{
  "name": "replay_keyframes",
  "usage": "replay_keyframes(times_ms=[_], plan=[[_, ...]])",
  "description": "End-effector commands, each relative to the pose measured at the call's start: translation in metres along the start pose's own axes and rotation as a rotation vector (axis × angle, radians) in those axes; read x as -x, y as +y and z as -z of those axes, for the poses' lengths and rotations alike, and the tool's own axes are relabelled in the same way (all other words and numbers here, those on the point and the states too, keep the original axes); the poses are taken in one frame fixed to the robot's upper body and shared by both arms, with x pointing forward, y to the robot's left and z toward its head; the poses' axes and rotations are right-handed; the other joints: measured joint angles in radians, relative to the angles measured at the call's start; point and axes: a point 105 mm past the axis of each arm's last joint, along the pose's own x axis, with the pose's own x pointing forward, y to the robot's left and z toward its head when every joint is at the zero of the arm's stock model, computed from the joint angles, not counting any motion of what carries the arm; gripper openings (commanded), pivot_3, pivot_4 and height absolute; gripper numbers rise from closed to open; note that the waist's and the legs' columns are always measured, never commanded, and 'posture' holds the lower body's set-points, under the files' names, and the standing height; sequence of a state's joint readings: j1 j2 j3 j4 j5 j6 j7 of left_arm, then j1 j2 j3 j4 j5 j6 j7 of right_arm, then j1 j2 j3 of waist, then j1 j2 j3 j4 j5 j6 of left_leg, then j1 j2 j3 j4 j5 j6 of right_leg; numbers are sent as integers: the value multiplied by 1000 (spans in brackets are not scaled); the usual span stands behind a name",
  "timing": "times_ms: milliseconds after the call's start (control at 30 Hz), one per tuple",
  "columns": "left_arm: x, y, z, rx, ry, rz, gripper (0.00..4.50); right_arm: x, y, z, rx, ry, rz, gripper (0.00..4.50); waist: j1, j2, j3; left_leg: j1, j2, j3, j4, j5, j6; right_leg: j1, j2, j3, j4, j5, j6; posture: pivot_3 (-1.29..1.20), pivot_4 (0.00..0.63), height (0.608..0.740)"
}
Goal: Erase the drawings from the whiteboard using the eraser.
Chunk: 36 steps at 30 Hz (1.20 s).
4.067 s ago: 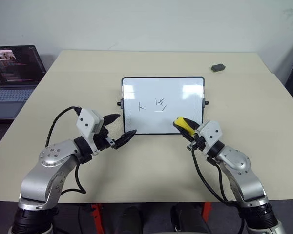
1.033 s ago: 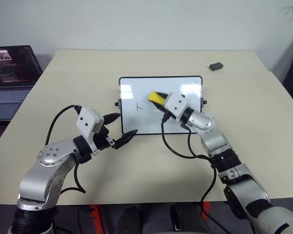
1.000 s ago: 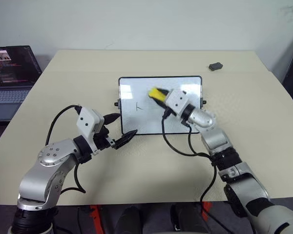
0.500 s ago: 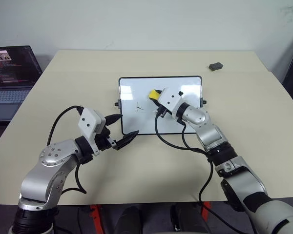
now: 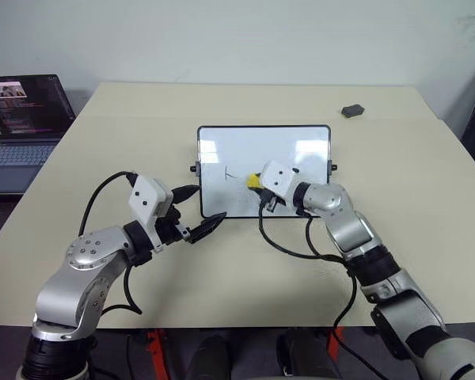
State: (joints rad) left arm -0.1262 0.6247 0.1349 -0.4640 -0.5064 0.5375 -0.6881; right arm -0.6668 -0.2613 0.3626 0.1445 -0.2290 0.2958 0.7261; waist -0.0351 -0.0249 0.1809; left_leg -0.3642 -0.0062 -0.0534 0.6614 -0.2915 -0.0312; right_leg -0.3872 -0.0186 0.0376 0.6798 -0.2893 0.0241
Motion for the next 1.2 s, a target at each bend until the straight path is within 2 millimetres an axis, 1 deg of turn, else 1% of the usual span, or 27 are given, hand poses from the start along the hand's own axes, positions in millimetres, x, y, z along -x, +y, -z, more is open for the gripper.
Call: replay_keyframes(times_ms=[33,133,200,233,333,433,533,633,800,933,967,1100,1200], plan=[[-1,-2,-10,-25,-36,7,4500,4,9,-1,-28,5,-45,994,0,0,0,0,0,0,0,0,0,0,0,0,0,0,0,0,150,740],[1,0,-9,-27,-34,-3,4500,12,-3,-34,-36,-128,15,993,0,0,1,-1,0,0,0,0,0,-1,0,0,0,0,0,0,150,740],[2,0,-9,-27,-36,-10,4500,21,-12,-46,-52,-188,70,993,0,1,1,-2,0,0,-1,0,0,-2,0,0,-1,0,0,0,150,740],[2,1,-9,-29,-39,-15,4500,27,-14,-47,-62,-204,86,993,1,1,1,-3,0,0,-1,0,0,-3,0,0,-1,0,0,0,150,740],[4,3,-10,-29,-48,-32,4500,41,-11,-42,-99,-217,118,993,5,0,1,-5,0,-2,-1,0,0,-3,0,-1,-5,0,0,0,150,740],[6,5,-10,-27,-56,-44,4500,55,1,-34,-149,-216,130,992,8,1,1,-9,0,-3,-1,0,-1,-3,-1,-3,-8,0,0,0,150,740],[8,7,-12,-24,-77,-63,4500,68,17,-22,-185,-202,141,991,8,0,1,-14,0,-3,0,0,-1,-9,-1,-3,-7,0,1,0,150,740],[10,10,-13,-19,-93,-90,4500,77,22,-15,-230,-201,186,991,7,0,1,-17,0,-3,0,0,-1,-14,-1,-3,-4,0,1,0,150,740],[14,16,-8,-25,-67,-121,4500,82,20,-9,-256,-212,274,990,2,0,1,-17,0,-1,0,1,-2,-17,0,-1,1,0,0,0,150,740],[18,21,-12,-41,-75,-147,4500,84,21,-1,-286,-212,317,990,4,0,1,-17,0,-2,0,1,-3,-17,0,-1,1,0,0,0,150,740],[17,20,-13,-40,-80,-143,4500,84,20,-1,-290,-218,328,990,5,0,1,-17,0,-2,0,1,-3,-17,0,-1,0,0,0,0,150,740],[15,1,-11,-21,-71,-51,4500,84,17,-5,-273,-246,328,988,4,0,1,-18,0,-1,0,1,-3,-17,0,-1,0,0,0,0,150,740],[15,3,-10,-15,-71,-65,4500,83,15,-12,-249,-272,308,988,4,0,1,-17,0,-1,0,1,-3,-17,0,-1,0,0,0,0,150,740]])
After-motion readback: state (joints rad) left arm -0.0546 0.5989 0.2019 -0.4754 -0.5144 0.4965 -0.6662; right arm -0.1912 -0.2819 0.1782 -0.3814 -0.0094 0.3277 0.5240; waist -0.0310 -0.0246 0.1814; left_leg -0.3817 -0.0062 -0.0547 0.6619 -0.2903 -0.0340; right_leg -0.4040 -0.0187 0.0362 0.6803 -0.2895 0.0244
